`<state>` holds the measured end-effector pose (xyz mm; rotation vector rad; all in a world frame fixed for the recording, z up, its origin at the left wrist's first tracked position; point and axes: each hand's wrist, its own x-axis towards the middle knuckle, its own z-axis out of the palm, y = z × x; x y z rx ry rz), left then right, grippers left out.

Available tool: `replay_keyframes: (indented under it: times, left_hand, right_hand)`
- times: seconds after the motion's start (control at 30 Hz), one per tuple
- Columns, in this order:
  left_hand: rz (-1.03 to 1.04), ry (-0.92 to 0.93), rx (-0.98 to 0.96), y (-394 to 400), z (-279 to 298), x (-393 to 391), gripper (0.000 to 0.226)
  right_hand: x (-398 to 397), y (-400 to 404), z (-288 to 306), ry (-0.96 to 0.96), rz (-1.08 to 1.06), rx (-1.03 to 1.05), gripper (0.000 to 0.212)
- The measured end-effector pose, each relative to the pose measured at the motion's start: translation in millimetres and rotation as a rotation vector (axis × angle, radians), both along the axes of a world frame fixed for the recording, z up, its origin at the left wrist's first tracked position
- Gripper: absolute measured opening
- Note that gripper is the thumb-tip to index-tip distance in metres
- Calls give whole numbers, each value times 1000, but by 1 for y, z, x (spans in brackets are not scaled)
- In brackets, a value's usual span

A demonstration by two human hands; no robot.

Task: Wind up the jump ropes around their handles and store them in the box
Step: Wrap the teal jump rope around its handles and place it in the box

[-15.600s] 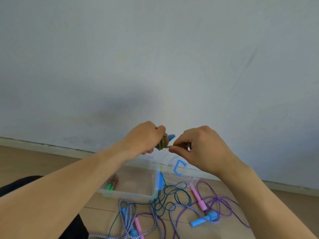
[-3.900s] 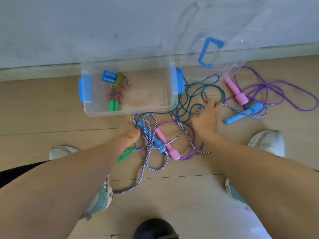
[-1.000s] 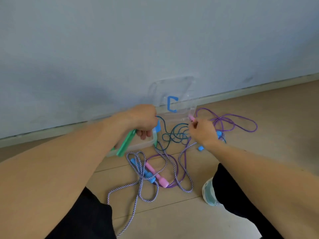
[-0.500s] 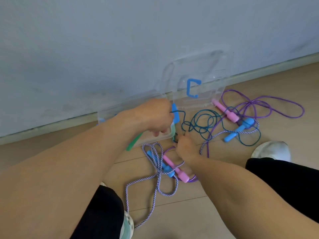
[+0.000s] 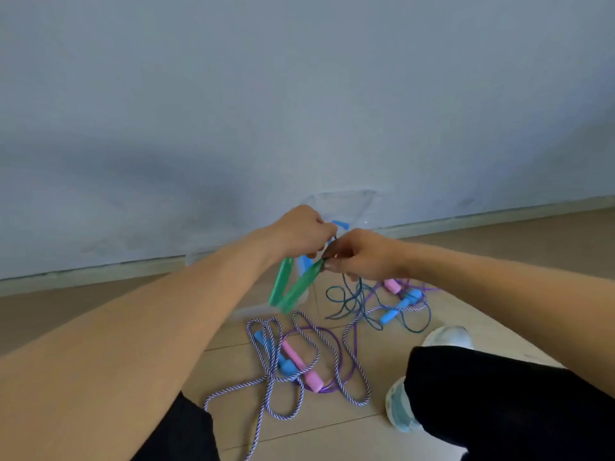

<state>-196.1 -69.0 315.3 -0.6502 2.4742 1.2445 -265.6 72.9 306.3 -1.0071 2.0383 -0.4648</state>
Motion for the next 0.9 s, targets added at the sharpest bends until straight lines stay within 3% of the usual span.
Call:
replay_keyframes:
  times: [0.17, 0.23, 0.33, 0.4, 0.47, 0.57, 0.7, 0.9]
  left_hand:
    - [300, 154, 484, 3, 33, 25, 13]
    - [317, 174, 544, 4, 45, 37, 9]
    - [226, 212, 315, -1, 57, 55, 16]
    - [156, 231, 162, -6, 59, 63, 19]
    - [117, 202, 152, -13, 57, 68, 16]
    - [132, 188, 149, -22, 51, 71, 12]
    - [240, 140, 459, -27, 48, 70, 24]
    - [223, 12, 820, -42, 48, 68, 50]
  right_hand:
    - [32, 13, 65, -97, -69, -232, 10]
    - [42, 12, 66, -120, -74, -265, 19]
    - [52, 1, 72, -81, -18, -230, 29]
    - [53, -8, 74, -55, 3, -213, 46]
    - [52, -15, 74, -27, -5, -207, 51]
    - [51, -25, 66, -15, -54, -209, 40]
    - [47, -36, 54, -34, -182, -226, 39]
    - [40, -52, 40, -29, -317, -205, 49]
